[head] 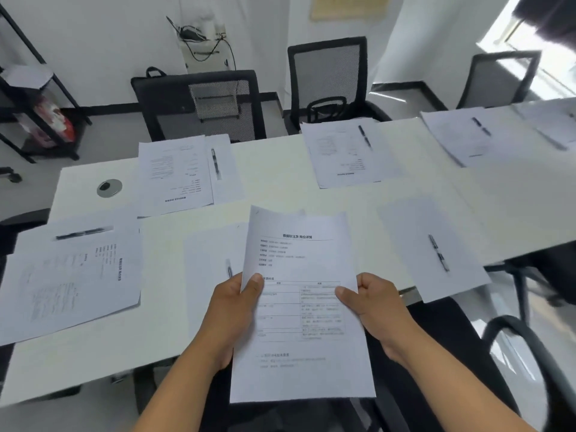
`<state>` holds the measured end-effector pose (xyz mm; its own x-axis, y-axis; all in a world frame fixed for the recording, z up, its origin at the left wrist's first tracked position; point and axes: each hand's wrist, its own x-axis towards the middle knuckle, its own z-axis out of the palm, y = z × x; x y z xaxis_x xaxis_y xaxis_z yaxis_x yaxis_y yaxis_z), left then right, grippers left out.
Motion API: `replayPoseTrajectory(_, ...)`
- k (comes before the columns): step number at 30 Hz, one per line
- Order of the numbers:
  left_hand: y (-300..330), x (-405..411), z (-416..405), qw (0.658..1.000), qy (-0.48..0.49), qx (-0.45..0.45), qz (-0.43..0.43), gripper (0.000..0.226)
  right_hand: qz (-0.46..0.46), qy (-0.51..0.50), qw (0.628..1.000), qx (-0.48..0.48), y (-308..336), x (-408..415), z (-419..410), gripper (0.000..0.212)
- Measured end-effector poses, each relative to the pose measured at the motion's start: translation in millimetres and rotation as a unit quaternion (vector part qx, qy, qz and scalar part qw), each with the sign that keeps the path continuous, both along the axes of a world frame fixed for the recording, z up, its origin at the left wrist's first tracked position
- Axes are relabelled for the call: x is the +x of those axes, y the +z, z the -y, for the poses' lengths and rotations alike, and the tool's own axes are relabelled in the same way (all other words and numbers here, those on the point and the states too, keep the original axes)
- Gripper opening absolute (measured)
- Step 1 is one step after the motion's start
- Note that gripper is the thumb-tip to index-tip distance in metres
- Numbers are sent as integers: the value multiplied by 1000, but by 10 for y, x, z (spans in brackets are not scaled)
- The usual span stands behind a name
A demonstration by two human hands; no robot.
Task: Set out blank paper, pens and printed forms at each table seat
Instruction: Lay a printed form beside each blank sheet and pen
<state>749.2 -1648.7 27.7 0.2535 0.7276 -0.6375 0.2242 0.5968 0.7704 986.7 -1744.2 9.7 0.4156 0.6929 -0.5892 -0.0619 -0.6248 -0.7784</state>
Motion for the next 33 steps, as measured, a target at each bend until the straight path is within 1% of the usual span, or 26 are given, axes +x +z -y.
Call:
replayPoseTrajectory(2,79,175,127,1000,-10,-4,13,29,4,-24,1000,3,109,147,197,31)
replayPoseTrajectory(4,121,309,221,999,-17,-5,27,29,5,-32,999,3,191,249,349,33)
replayPoseTrajectory(8,280,683,500,998,-41,4,40,32,13,-26,1000,12,456,546,739,16)
replayPoseTrajectory(12,384,1152,866,998,-52,16,43,32,47,-48,997,26,604,956,1158,15)
replayPoseTrajectory(17,437,1839,1529,997,-55,16,59,32,41,-65,996,49,621,1631,1822,14)
replayPoseTrajectory(23,429,2795,2630,996,26,-14,87,26,66,-43,995,52,652,2689,2694,13)
replayPoseTrajectory(25,406,3023,2858,995,31,-18,91,27,71,-51,995,50,680,2935,2890,13)
replayPoseTrajectory(28,442,3436,3113,995,41,-12,95,29,73,-58,994,56,761,3330,3129,12)
replayPoseTrajectory(33,504,3744,3092,994,51,14,94,27,75,-67,991,86,827,3586,3111,13)
